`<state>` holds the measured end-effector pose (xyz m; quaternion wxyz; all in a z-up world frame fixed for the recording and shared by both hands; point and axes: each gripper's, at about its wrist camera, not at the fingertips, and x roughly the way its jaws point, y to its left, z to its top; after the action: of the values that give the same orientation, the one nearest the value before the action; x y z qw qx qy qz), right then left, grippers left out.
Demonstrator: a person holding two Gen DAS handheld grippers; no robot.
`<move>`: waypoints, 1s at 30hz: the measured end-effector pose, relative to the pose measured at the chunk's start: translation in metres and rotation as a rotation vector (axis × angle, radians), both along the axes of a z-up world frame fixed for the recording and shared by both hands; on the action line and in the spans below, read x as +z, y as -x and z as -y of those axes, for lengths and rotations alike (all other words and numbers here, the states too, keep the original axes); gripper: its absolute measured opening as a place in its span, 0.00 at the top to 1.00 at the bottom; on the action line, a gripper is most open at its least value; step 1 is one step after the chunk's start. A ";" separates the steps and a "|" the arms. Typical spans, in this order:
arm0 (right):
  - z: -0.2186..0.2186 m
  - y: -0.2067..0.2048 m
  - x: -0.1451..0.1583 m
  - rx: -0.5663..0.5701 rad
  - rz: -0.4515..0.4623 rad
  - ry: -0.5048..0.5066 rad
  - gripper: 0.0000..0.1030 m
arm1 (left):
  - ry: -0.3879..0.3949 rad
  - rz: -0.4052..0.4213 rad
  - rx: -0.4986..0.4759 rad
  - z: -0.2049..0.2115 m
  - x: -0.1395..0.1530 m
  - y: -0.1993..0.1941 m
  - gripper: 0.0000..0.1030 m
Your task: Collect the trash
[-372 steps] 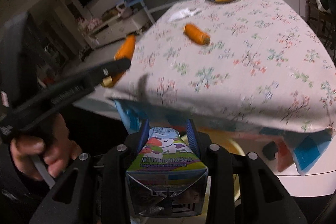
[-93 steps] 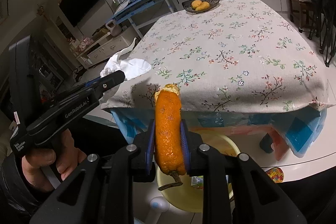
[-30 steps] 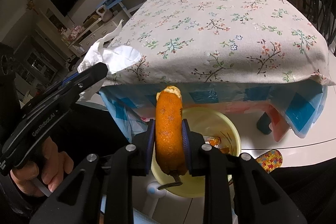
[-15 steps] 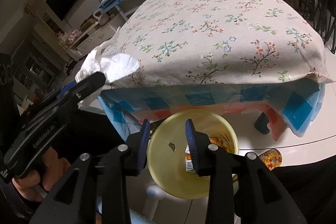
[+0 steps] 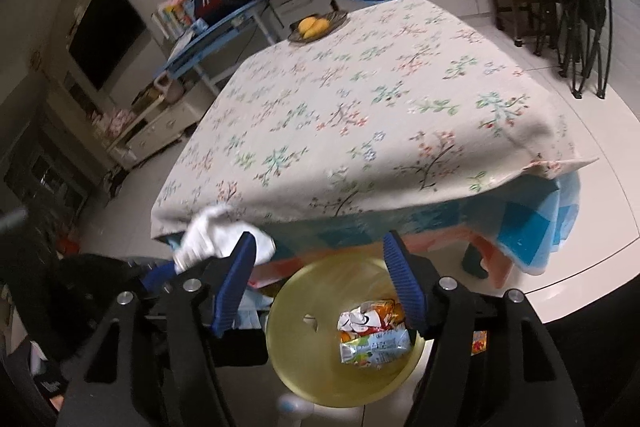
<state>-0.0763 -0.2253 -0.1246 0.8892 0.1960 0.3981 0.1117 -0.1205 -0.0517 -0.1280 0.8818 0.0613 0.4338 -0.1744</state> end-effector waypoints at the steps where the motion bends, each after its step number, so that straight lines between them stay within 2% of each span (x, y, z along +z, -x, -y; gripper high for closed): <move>1: 0.001 -0.001 0.000 -0.004 0.001 0.000 0.37 | -0.007 -0.009 -0.002 0.001 -0.002 0.000 0.74; 4: 0.002 -0.001 0.001 -0.013 0.008 -0.001 0.36 | -0.030 0.002 0.008 0.003 -0.004 0.001 0.61; 6: 0.004 -0.002 0.002 -0.016 0.013 0.000 0.34 | -0.036 0.010 0.013 0.003 -0.003 0.001 0.56; 12: 0.003 -0.003 0.003 -0.022 0.018 0.007 0.32 | -0.057 0.039 0.029 0.002 0.002 0.001 0.51; 14: 0.004 -0.003 0.004 -0.027 0.027 0.012 0.31 | -0.070 0.073 0.048 0.000 0.007 0.001 0.45; 19: 0.000 0.006 0.017 -0.059 0.101 0.092 0.25 | -0.078 0.197 0.159 -0.012 0.029 0.003 0.20; 22: -0.004 0.010 0.028 -0.084 0.160 0.156 0.20 | -0.077 0.244 0.222 -0.019 0.040 0.002 0.15; 30: -0.014 0.020 0.048 -0.119 0.288 0.254 0.12 | -0.053 0.311 0.297 -0.031 0.059 0.001 0.07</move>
<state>-0.0958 -0.2117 -0.0764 0.9595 0.0876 0.2654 0.0349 -0.1215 -0.0206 -0.0687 0.9523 0.0459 0.3011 -0.0194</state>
